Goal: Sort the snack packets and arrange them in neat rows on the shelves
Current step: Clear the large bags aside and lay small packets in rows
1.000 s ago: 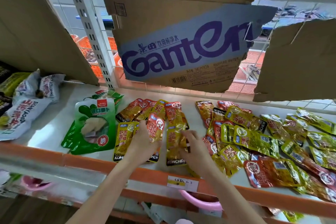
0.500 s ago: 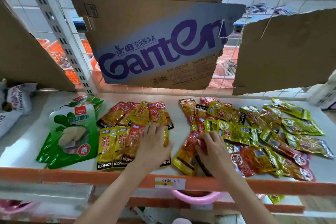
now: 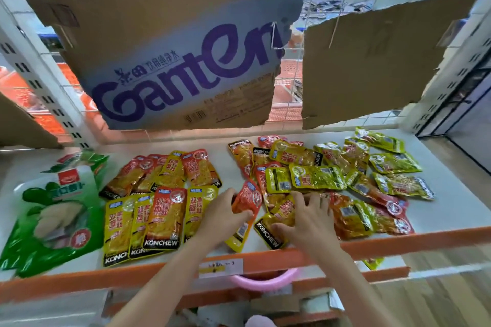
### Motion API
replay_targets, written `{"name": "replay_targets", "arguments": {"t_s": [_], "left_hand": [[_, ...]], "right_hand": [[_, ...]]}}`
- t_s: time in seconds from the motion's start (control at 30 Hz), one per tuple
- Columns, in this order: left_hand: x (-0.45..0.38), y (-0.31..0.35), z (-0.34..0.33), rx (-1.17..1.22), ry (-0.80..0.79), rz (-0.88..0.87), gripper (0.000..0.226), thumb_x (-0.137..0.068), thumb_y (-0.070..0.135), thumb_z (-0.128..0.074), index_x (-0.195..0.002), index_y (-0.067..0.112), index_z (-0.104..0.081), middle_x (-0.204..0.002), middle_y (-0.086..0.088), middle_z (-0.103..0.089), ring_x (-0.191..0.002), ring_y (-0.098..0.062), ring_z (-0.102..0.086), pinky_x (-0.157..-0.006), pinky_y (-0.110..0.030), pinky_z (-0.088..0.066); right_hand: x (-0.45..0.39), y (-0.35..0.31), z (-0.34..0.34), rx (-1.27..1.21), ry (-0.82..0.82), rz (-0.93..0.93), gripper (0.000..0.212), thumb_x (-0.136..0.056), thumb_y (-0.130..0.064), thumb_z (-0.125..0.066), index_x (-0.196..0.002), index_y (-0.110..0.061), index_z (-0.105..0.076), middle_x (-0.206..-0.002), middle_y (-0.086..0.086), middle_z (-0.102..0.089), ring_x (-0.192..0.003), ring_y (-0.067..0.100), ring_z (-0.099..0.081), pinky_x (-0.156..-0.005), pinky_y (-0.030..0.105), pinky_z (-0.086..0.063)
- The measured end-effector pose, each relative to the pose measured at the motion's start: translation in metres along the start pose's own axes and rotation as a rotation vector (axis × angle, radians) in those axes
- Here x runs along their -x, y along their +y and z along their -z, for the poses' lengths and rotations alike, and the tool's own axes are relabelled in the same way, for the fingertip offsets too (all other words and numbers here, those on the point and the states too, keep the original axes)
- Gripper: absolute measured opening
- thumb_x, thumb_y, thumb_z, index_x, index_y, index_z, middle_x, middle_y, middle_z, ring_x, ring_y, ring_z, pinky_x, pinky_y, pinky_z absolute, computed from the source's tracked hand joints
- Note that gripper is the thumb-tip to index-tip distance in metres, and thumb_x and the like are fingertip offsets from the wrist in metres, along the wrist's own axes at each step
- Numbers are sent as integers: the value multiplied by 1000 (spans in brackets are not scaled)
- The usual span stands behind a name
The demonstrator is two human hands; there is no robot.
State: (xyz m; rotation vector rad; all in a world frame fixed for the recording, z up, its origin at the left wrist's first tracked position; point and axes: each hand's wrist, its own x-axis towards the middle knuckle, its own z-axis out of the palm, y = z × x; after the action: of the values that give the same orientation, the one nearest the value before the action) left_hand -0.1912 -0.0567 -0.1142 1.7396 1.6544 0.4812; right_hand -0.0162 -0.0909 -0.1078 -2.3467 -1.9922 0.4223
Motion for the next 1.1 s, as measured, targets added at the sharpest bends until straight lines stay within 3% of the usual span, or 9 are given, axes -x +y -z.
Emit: {"name": "replay_targets", "arguments": {"t_s": [0.1, 0.23, 0.4, 0.47, 0.57, 0.7, 0.8, 0.97, 1.1], "left_hand": [[-1, -9, 11, 310, -54, 53, 26, -88, 24, -63, -108, 20, -48, -106, -1, -62, -95, -17, -58, -81, -31, -46], [2, -14, 24, 742, -61, 133, 43, -86, 22, -63, -126, 11, -50, -115, -6, -65, -101, -19, -64, -89, -34, -50], [8, -14, 30, 914, -39, 137, 17, -85, 19, -63, -101, 22, -58, -89, 4, -70, -68, -5, -68, -52, -19, -51], [10, -14, 30, 941, -63, 138, 26, -82, 23, -69, -104, 18, -56, -82, 4, -67, -59, -7, -64, -47, -17, -46], [11, -17, 32, 1131, -191, 156, 48, -64, 37, -78, -89, 12, -45, -54, 6, -43, -32, -5, -30, -30, -12, -23], [9, -24, 40, 1386, -492, 252, 58, -46, 43, -88, -65, 12, -42, -45, 6, -29, -28, -1, -21, -27, -10, -16], [8, -30, 41, 1581, -601, 222, 56, -55, 38, -86, -87, 9, -50, -60, -1, -40, -31, -3, -29, -29, -10, -21], [5, -34, 32, 1575, -549, 239, 73, -53, 42, -85, -107, -2, -63, -88, -18, -61, -56, -22, -55, -48, -25, -45], [5, -34, 26, 1425, -411, 269, 57, -61, 28, -83, -107, -1, -65, -100, -27, -64, -76, -35, -66, -74, -41, -54]], "right_hand": [[-1, 1, -2, -56, 4, 26, 75, -79, -60, -58, -138, -25, -28, -129, 7, -33, -125, 27, -28, -104, 37, -26], [3, -1, -3, -40, -16, 146, 66, -81, -61, -55, -137, -36, -32, -130, 0, -31, -122, 23, -25, -104, 36, -28], [5, -13, -1, 113, -57, 214, 67, -77, -71, -49, -132, -36, -33, -138, 2, -23, -128, 28, -21, -105, 48, -29], [4, -19, 2, 157, -68, 211, 71, -75, -71, -52, -128, -27, -34, -140, 6, -21, -128, 32, -22, -103, 50, -31], [1, -23, 12, 83, -32, 206, 65, -73, -67, -54, -112, -18, -38, -127, 6, -23, -119, 28, -27, -96, 43, -39], [-3, -18, 27, -433, 142, 192, 26, -75, -29, -60, -85, -13, -42, -104, 2, -31, -96, 18, -39, -83, 24, -30], [-11, -12, 33, -784, 302, 46, 17, -77, 4, -57, -76, -12, -52, -91, 6, -46, -70, 5, -44, -63, 19, -32], [-25, -25, 18, -1610, 86, -125, 17, -83, 8, -58, -77, -8, -58, -67, 7, -56, -60, 19, -48, -63, 33, -40], [-21, -41, -14, -1576, 23, -125, 14, -85, 2, -60, -88, -11, -62, -85, 4, -64, -79, 21, -60, -67, 29, -48]]}}
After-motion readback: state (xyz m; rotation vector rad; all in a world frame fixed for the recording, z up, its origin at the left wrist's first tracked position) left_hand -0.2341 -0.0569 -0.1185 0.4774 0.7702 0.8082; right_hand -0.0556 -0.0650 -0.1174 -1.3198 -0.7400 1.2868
